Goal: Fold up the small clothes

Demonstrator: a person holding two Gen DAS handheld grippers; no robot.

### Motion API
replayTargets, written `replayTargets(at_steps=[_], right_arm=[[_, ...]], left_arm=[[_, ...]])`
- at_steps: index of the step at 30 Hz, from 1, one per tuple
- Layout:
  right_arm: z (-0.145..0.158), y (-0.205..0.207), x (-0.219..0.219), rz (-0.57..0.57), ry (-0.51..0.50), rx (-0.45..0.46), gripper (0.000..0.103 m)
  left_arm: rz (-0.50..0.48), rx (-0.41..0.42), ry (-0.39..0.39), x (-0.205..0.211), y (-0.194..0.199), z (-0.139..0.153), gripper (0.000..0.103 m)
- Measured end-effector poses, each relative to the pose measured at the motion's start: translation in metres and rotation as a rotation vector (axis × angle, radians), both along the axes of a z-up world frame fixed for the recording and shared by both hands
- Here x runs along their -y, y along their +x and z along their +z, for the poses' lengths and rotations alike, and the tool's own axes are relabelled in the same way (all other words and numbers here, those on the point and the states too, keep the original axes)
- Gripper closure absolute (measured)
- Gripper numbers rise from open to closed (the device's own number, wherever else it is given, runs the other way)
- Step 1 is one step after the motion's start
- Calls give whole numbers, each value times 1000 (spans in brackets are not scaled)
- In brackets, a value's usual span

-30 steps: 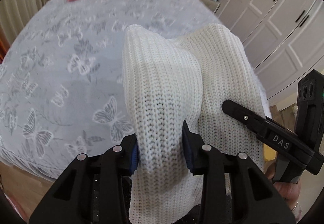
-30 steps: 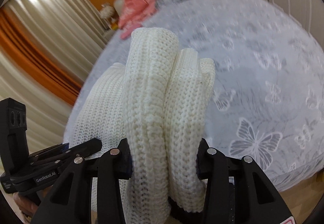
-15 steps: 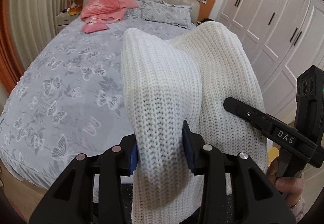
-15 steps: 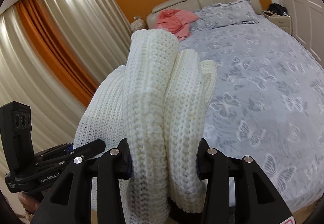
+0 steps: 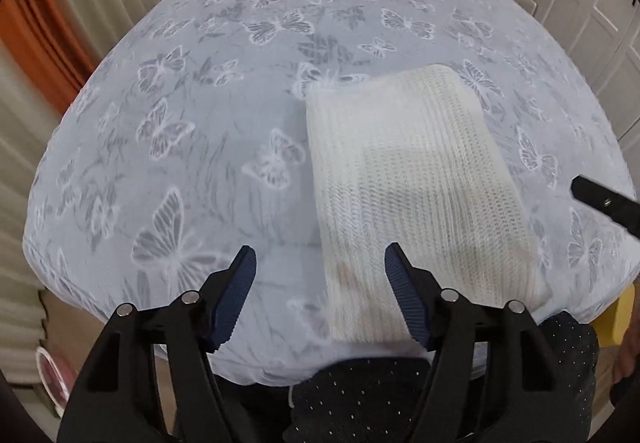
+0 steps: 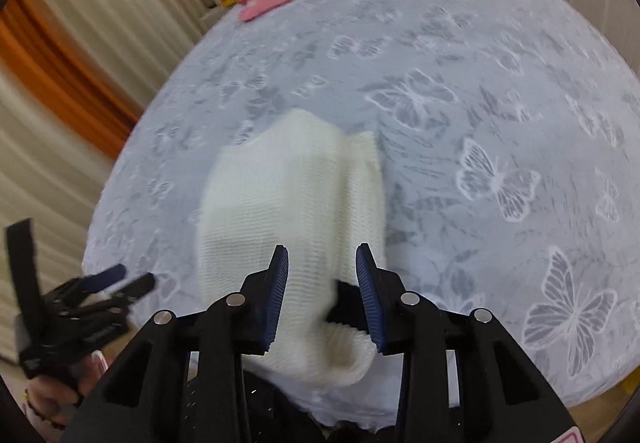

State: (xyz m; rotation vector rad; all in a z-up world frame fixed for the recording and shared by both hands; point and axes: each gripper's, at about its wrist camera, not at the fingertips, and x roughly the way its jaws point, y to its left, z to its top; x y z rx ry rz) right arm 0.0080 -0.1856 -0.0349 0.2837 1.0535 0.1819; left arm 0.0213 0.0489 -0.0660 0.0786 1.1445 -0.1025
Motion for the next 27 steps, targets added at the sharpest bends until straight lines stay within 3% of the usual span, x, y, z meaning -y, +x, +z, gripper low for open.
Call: replayTargets(at_steps=[2,4,9,15,18,20,22,25,27], right_arm=[[2,13,-21,66,-39,7,69],[-14,28,-37,116,-96,-16,69],[-106,53,-44,150,-293,-238,72],[-65,22,-30,26,-213,-128,71],[-81,15,-20,-16,-241,-174,62],[-92,14,-8,-47,-172,-209,51],[-103,17,3,-78,-115,-245,32],[-116,28,5,-56,-80,-268,20],[-123,40,6,-36,-27,-278,18]], left_arm=[[-4,-11,-16,4,-6,-3,34],[-14,-29,-30,12,-6,-8,33],[-37,-63,-5,34,1,-25,33],[-51,-78,30,39,5,-37,30],[-52,-83,33,41,6,-39,29],[-52,-87,33,40,5,-39,29],[-46,-81,36,38,3,-39,26],[-34,-78,41,30,2,-41,24],[-21,-92,30,24,6,-46,24]])
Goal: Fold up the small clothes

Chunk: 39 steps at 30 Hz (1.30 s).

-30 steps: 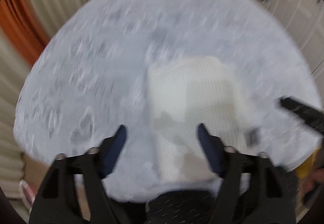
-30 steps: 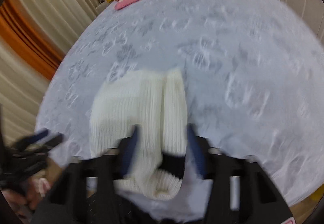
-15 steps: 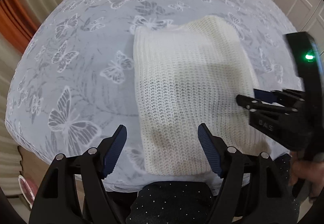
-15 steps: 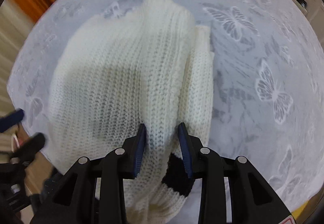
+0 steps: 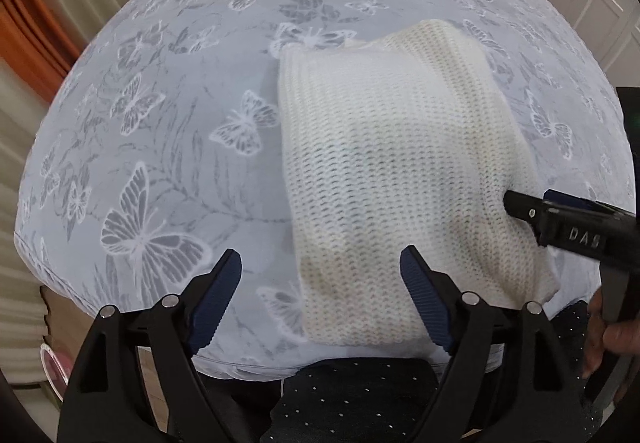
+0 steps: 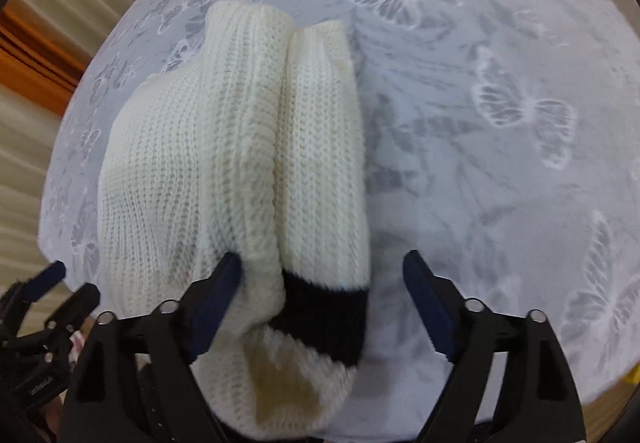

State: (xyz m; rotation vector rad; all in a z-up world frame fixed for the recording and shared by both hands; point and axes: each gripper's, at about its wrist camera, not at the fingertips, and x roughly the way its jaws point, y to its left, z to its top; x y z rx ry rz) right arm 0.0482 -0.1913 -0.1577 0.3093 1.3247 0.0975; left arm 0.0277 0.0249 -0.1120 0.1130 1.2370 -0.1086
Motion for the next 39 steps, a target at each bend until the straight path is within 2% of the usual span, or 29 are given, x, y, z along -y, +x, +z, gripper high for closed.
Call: replayTargets(at_steps=[2,5,6,7,9,11,13,15,17,18,19,21,24,25,27,29,32,33,34,36,38,39], right_arm=[[-7,14,2,6,51,0,16],[-20,26,6,-1,158,-28,15],[-25,26,8,-14,210,-33,25],[-25,25,8,-21,247,-31,42],[-14,18,7,-36,256,-14,57],[14,-1,4,-31,253,48,62],[31,-19,4,-39,259,77,63],[33,-36,4,-56,221,71,62],[9,-38,1,-45,124,16,53],[-1,-38,5,-43,81,-15,47],[-5,-40,10,-54,82,-12,44],[13,-45,17,-93,92,34,44],[63,-54,14,-68,-25,179,45],[74,-55,11,-50,-49,207,45],[79,-44,3,-2,-56,211,45],[68,-32,-10,48,-107,196,45],[16,-12,-18,109,-188,58,45],[5,-9,-15,105,-185,49,37],[9,-9,-13,88,-195,55,33],[31,-15,-9,60,-203,88,33],[53,-28,-7,42,-213,147,29],[65,-41,-5,37,-226,184,25]], left_arm=[[23,-4,-65,-10,10,-5,24],[83,-27,-224,-31,32,-12,24],[101,-45,-255,-35,39,-18,24],[117,-78,-259,-37,49,-29,25],[99,-133,-258,-33,59,-48,36],[82,-152,-303,-29,62,-48,54],[45,-135,-328,-21,57,-32,55],[-3,-112,-314,-12,50,-22,54],[-58,-114,-272,0,44,-26,49],[-77,-110,-234,5,42,-31,48],[-87,-103,-172,11,40,-38,44],[-87,-99,-141,13,36,-39,42],[-78,-32,-70,13,26,-17,39],[-82,-9,-40,15,21,-10,35],[-86,14,-7,16,16,-1,34],[-89,14,26,21,11,3,34],[-85,12,65,25,2,7,34],[-80,12,69,25,-2,9,34],[-75,10,68,26,-4,12,34],[-58,13,74,27,-12,17,32],[-52,44,87,26,-23,25,19],[-48,70,100,26,-29,29,17]])
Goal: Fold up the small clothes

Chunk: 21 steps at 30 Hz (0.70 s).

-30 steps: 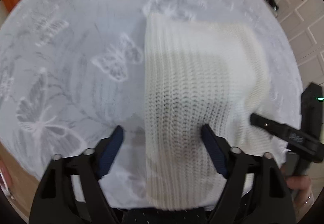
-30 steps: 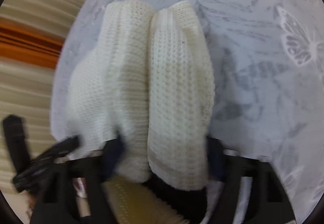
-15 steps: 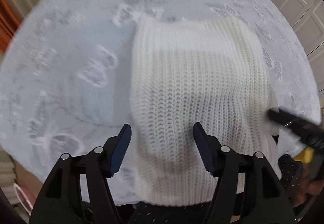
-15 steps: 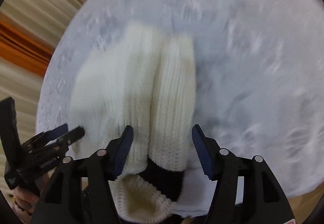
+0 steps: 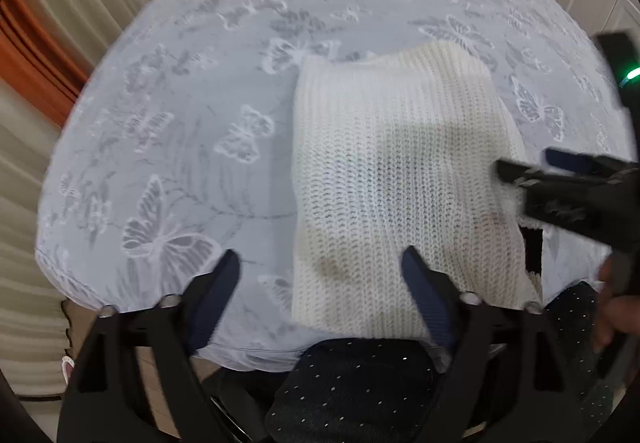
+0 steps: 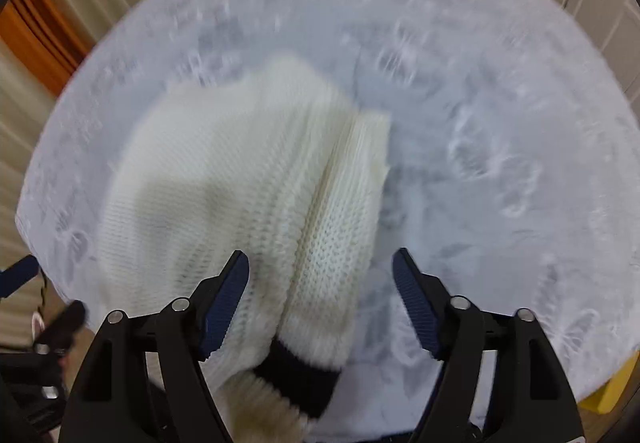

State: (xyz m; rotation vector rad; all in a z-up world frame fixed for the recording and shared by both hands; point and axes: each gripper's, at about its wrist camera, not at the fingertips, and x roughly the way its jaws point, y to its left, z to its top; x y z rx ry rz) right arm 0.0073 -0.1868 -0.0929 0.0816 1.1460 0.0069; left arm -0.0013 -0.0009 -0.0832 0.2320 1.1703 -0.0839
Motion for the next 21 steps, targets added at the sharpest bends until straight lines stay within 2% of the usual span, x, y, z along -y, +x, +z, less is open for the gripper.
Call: replayTargets(at_steps=[2,5,13,17,21], right_arm=[[9,-19,4,-9,-23,40,17],[14,-57,19,-38,-35,115,17],[1,-113,31,-64,-104,181,17],[0,-125,35,-79,-103,192,16],[-4,-126,37,-97,-111,187,12]], left_arm=[[-3,66,23,2,-11,7,16],[0,117,24,4,-25,8,13],[74,199,-37,11,-61,-2,11],[105,241,-39,14,-79,-11,11],[78,247,-18,24,-89,-18,11]])
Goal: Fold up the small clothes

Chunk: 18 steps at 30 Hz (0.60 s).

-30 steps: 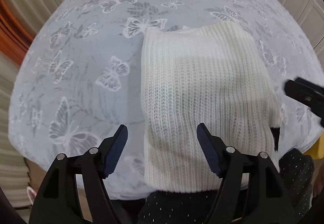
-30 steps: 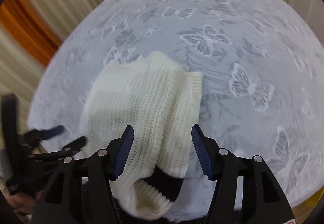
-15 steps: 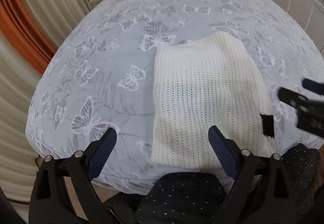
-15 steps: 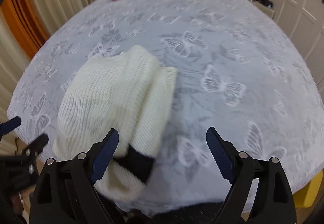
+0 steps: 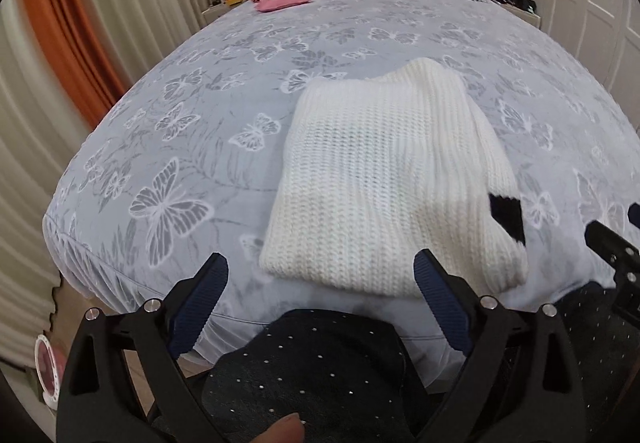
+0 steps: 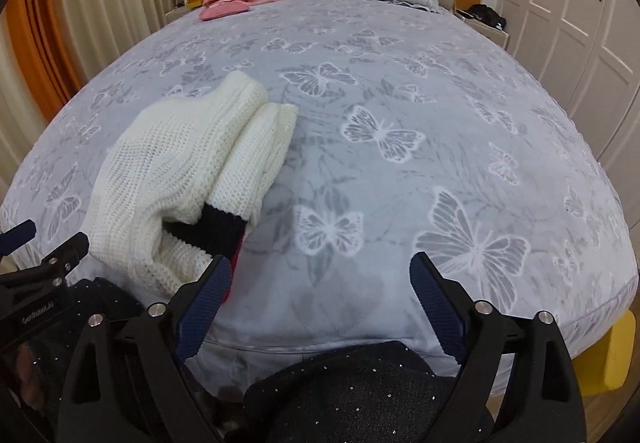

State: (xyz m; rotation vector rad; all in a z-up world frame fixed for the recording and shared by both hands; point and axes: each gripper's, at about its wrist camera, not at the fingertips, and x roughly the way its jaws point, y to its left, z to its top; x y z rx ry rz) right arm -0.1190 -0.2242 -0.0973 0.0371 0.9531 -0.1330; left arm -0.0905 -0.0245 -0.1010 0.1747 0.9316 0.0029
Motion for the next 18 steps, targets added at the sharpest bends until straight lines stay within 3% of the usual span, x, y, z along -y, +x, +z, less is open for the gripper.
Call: replayTargets(at_steps=[5,18], right_arm=[[0,-3,0,-13,-3,13,12],[9,-11,-13,0,-34,59,12]], left_arm=[[-17,11,25,7,-4,-1,11],[32,21,-48,-11,-10,3,12]])
